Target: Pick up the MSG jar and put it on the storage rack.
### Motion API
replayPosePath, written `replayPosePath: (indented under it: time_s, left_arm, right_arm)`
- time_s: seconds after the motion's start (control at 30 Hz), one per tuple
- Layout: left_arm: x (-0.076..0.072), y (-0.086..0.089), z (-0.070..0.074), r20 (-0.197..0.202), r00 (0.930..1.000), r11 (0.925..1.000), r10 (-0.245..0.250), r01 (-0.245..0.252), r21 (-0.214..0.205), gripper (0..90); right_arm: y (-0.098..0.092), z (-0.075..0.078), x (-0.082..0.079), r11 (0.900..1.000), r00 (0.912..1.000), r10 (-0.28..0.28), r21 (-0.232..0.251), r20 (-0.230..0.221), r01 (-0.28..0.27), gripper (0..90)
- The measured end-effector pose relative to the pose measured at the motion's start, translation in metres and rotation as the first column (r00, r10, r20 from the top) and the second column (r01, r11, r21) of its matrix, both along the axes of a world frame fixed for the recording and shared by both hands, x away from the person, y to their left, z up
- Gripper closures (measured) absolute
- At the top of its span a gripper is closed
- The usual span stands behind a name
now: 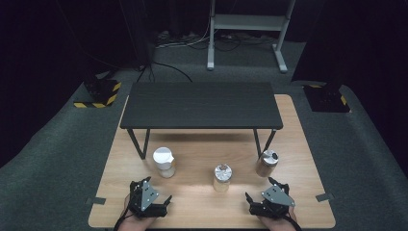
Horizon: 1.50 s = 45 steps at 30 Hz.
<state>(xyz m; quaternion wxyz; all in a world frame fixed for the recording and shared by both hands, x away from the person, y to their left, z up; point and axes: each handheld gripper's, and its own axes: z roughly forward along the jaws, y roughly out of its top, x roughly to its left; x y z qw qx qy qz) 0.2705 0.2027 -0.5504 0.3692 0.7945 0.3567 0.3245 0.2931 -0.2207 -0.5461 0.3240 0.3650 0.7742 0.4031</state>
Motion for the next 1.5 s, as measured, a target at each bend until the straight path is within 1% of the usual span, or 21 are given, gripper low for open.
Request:
replayPosePath:
  time_s: [0.07, 0.13, 0.3, 0.4, 0.57, 0.7, 0.87, 1.03, 1.1, 1.17, 1.3, 1.43, 1.5]
  left_arm:
    - [0.0, 0.0, 0.0, 0.005, 1.0, 1.0, -0.004, 0.004, -0.003, 0.8]
    - [0.0, 0.001, 0.0, -0.006, 0.9999, 0.9998, -0.014, 0.014, -0.013, 0.8]
    - [0.001, 0.001, 0.0, -0.016, 0.9995, 0.9996, -0.027, 0.026, -0.01, 1.0]
    - [0.0, 0.001, 0.0, -0.012, 0.9995, 0.9995, -0.03, 0.03, -0.009, 1.5]
    - [0.0, 0.002, 0.001, -0.01, 0.9995, 0.9992, -0.031, 0.031, -0.025, 2.1]
    - [-0.001, 0.002, 0.001, 0.003, 0.9993, 0.9987, -0.038, 0.038, -0.033, 2.9]
    - [-0.002, 0.002, 0.002, -0.006, 0.9992, 0.9983, -0.04, 0.04, -0.042, 2.6]
    - [-0.002, 0.005, 0.008, -0.002, 0.9995, 0.9964, -0.032, 0.031, -0.079, 1.3]
    - [-0.003, 0.006, 0.01, 0.002, 0.9996, 0.9963, -0.027, 0.027, -0.082, 1.1]
    - [-0.003, 0.008, 0.012, 0.016, 0.9998, 0.9965, -0.006, 0.007, -0.083, 1.1]
    - [-0.003, 0.011, 0.014, 0.003, 1.0, 0.9921, 0.008, -0.008, -0.125, 0.8]
    - [-0.003, 0.013, 0.019, 0.005, 0.9999, 0.9888, 0.016, -0.015, -0.149, 0.9]
    - [-0.002, 0.014, 0.021, 0.007, 0.9998, 0.9881, 0.02, -0.018, -0.153, 0.9]
  right_arm:
    - [0.0, 0.0, 0.0, 1.0, 1.0, 0.0, 0.003, -0.005, 0.0, 0.6]
    - [0.0, 0.0, 0.0, 1.0, 1.0, 0.003, -0.003, -0.003, -0.003, 0.6]
    - [0.002, 0.0, -0.001, 0.9999, 1.0, 0.004, -0.016, 0.009, -0.004, 0.5]
    - [0.001, 0.0, -0.001, 0.9999, 0.9999, 0.009, -0.013, 0.011, -0.009, 0.5]
    - [0.001, 0.0, -0.003, 0.9998, 0.9997, 0.01, -0.017, 0.023, -0.01, 0.5]
    - [0.0, 0.0, -0.003, 0.9999, 0.9997, 0.013, -0.007, 0.021, -0.013, 0.5]
    - [0.0, 0.0, -0.002, 0.9999, 0.9998, 0.017, -0.001, 0.014, -0.017, 0.5]
    - [0.0, 0.0, -0.002, 0.9998, 0.9996, 0.022, -0.003, 0.015, -0.022, 0.5]
    - [0.0, 0.0, -0.002, 0.9998, 0.9996, 0.022, 0.0, 0.017, -0.022, 0.6]
    - [0.0, 0.0, -0.003, 0.9997, 0.9996, 0.023, -0.001, 0.018, -0.023, 0.6]
    - [0.0, 0.0, -0.003, 0.9997, 0.9995, 0.022, -0.001, 0.024, -0.022, 0.6]
    - [-0.001, 0.0, -0.003, 0.9998, 0.9995, 0.018, 0.008, 0.026, -0.019, 0.5]
    - [-0.001, 0.0, -0.003, 0.9998, 0.9995, 0.02, 0.01, 0.025, -0.02, 0.6]
